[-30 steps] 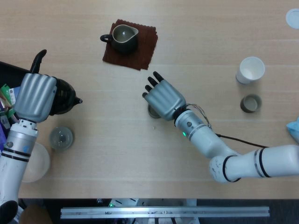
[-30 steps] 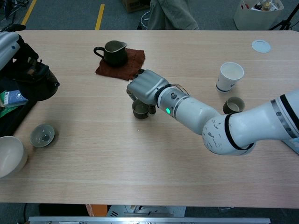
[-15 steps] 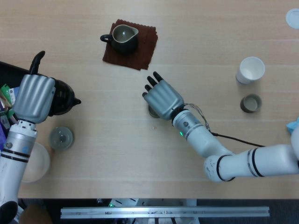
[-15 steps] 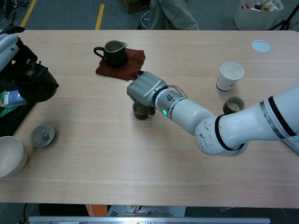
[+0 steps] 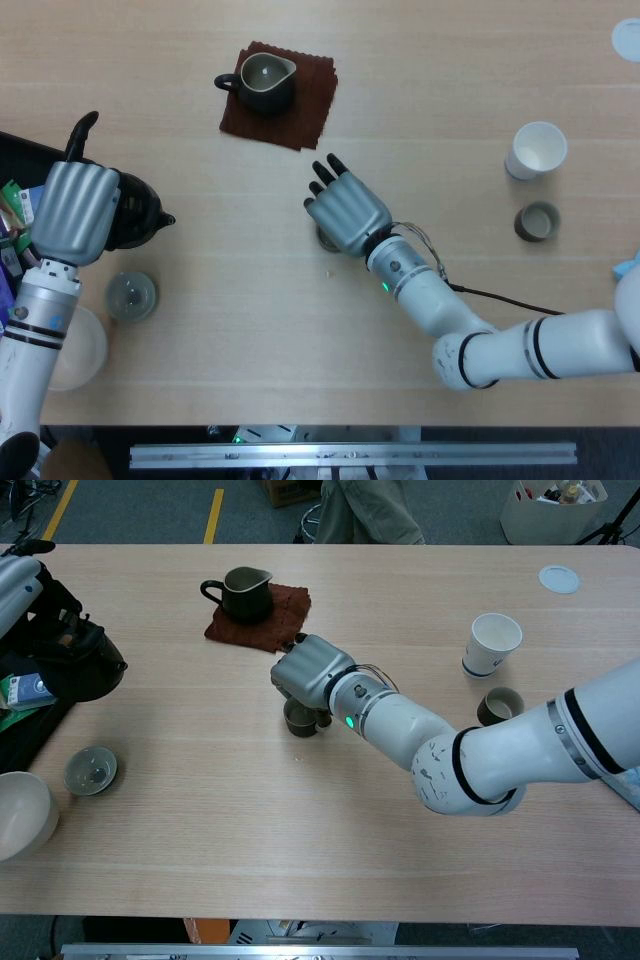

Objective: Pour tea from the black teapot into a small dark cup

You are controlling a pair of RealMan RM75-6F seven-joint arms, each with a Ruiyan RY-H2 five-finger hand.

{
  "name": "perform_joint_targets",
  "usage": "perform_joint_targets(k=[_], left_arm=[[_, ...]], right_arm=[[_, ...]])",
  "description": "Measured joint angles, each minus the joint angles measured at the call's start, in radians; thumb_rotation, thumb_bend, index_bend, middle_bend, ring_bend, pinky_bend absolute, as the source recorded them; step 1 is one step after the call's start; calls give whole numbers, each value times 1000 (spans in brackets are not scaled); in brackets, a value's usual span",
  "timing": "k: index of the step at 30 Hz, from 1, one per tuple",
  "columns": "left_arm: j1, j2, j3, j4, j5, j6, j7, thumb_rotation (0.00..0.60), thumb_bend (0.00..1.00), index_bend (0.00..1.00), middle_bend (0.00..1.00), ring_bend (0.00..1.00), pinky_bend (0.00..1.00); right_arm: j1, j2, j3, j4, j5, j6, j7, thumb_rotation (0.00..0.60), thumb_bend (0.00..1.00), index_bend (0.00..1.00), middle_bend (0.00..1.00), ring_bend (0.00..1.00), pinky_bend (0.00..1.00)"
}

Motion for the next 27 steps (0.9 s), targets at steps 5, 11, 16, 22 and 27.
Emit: perform_joint_targets(k=[5, 11, 16, 22, 27], left_arm=[[0, -2, -2, 1, -3, -1, -2, 600, 392, 1000, 997, 842, 65], [1, -4, -3, 2, -7, -1, -2, 600, 392, 1000, 997, 842, 65], [-1, -5, -6, 2, -11, -4, -4, 600, 392, 1000, 997, 842, 65], [-5, -5, -8, -1, -17, -12, -5, 600, 392, 1000, 997, 842, 65], [-10, -3, -12, -13, -29, -25, -7, 599, 392, 1000, 997, 842, 65]], right_arm=[[5, 1, -4, -1, 12, -4, -4, 600, 189, 397, 259, 53, 76], [11, 8, -9, -9, 27, -10, -8, 600, 188, 339, 247, 38, 70], [15, 26, -13, -27, 29, -21, -1, 600, 190, 228, 225, 18, 56], [9, 75, -10, -78, 3, -36, 47, 600, 190, 151, 209, 9, 50], [-10, 158, -9, -142, -49, -34, 103, 600, 190, 150, 204, 9, 50]])
